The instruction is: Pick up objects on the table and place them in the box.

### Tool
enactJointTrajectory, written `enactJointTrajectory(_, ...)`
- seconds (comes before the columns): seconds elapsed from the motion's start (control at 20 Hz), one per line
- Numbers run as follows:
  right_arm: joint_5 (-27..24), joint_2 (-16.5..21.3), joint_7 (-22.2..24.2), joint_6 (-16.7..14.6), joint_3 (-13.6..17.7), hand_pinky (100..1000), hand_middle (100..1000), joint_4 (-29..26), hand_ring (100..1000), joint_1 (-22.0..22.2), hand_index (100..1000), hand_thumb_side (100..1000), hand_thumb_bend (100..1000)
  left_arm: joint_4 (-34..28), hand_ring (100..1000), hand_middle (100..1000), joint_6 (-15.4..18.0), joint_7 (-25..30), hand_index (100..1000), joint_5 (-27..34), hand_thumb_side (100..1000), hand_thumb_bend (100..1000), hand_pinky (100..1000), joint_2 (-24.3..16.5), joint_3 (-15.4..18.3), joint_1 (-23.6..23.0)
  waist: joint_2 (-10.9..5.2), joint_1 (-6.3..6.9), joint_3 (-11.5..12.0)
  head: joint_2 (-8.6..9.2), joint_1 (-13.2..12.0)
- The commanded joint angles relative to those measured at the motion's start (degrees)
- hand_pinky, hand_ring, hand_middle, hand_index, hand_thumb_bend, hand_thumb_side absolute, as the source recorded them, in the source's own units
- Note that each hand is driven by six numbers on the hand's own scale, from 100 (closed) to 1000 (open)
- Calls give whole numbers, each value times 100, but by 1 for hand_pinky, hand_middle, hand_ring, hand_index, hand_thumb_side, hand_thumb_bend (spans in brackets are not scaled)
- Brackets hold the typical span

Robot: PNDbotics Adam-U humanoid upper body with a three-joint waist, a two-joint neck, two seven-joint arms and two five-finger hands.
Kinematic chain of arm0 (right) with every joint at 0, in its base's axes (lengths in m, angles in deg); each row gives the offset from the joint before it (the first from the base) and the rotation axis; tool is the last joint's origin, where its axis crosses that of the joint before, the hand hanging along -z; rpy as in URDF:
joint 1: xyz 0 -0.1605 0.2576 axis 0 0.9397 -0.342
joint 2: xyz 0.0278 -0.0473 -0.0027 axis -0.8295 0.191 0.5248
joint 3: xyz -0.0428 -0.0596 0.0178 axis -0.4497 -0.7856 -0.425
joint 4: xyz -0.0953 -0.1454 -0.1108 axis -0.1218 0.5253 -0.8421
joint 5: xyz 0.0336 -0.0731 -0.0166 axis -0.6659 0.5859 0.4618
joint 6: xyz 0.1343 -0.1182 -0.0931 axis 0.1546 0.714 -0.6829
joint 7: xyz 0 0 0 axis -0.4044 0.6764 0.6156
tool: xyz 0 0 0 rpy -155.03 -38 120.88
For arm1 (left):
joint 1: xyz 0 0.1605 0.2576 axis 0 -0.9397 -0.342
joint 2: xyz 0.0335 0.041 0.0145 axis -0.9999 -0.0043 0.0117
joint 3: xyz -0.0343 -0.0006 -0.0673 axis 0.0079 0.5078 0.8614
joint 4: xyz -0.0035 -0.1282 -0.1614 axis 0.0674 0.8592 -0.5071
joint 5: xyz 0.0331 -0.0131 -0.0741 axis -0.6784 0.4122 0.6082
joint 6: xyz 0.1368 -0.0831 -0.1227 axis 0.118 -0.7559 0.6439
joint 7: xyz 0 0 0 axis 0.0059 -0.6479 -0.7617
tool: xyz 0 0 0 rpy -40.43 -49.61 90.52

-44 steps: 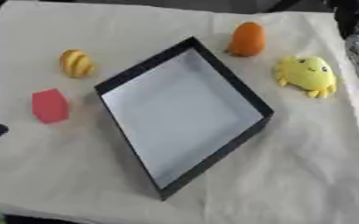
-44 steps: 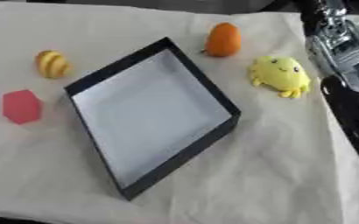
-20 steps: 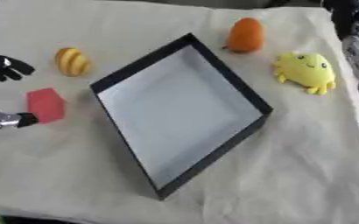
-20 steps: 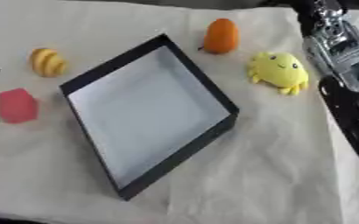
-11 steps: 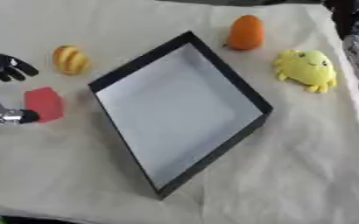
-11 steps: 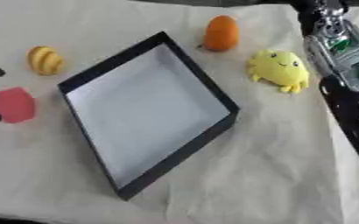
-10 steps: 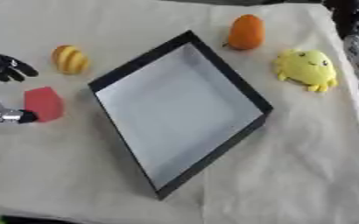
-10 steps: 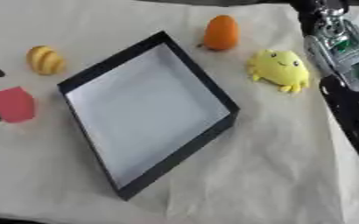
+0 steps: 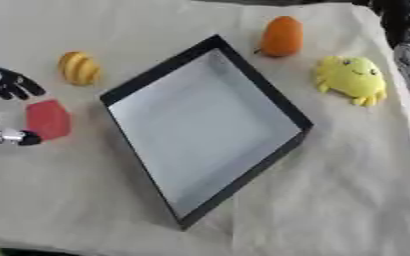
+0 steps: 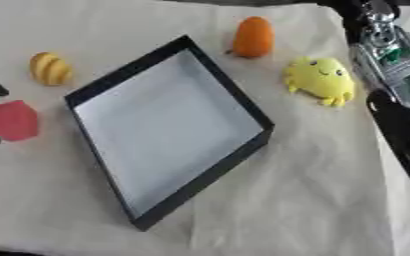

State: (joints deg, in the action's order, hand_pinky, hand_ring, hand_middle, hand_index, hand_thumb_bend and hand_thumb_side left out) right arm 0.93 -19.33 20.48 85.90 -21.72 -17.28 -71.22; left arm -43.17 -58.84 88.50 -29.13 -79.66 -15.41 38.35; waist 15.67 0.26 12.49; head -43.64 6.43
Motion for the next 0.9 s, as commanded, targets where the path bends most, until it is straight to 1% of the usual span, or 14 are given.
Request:
enactJointTrajectory(0.05, 4, 109, 17, -21, 51, 860, 827, -30, 801, -77, 918, 581, 284, 50, 873, 841, 18, -4, 885, -77, 311, 574, 915, -41, 81, 146, 1, -73, -9, 66, -26)
enactJointTrajectory(0.3, -4, 115, 37, -34, 58, 860, 828, -10, 801, -73, 919, 582, 281, 184, 871, 837, 69, -27, 884, -195, 336, 576, 912, 98, 28, 214, 30, -81, -31, 76, -37)
enactJointTrajectory(0.45, -12, 115, 44, -42, 61, 861, 828, -4, 801, -71, 919, 583, 278, 264, 863, 827, 103, -112, 877, -364, 346, 571, 903, 157, 13, 245, 43, -81, -42, 79, -39)
enactJointTrajectory(0.7, -20, 110, 59, -53, 65, 862, 829, 7, 801, -63, 920, 590, 265, 391, 859, 824, 152, -246, 873, -670, 339, 570, 899, 261, -18, 287, 77, -86, -60, 90, -36)
enactJointTrajectory(0.75, -23, 110, 59, -57, 68, 862, 829, 8, 801, -62, 920, 590, 260, 414, 857, 821, 175, -236, 870, -714, 322, 587, 897, 273, -29, 289, 83, -87, -64, 94, -32)
enactJointTrajectory(0.8, -27, 110, 59, -60, 70, 862, 829, 9, 801, -62, 920, 590, 265, 434, 857, 822, 201, -211, 870, -747, 334, 566, 896, 284, -39, 290, 88, -89, -67, 95, -26)
enactJointTrajectory(0.9, -34, 108, 65, -65, 67, 861, 829, 9, 801, -61, 920, 591, 263, 457, 847, 810, 239, -155, 862, -789, 299, 532, 886, 299, -56, 291, 98, -91, -71, 103, -18)
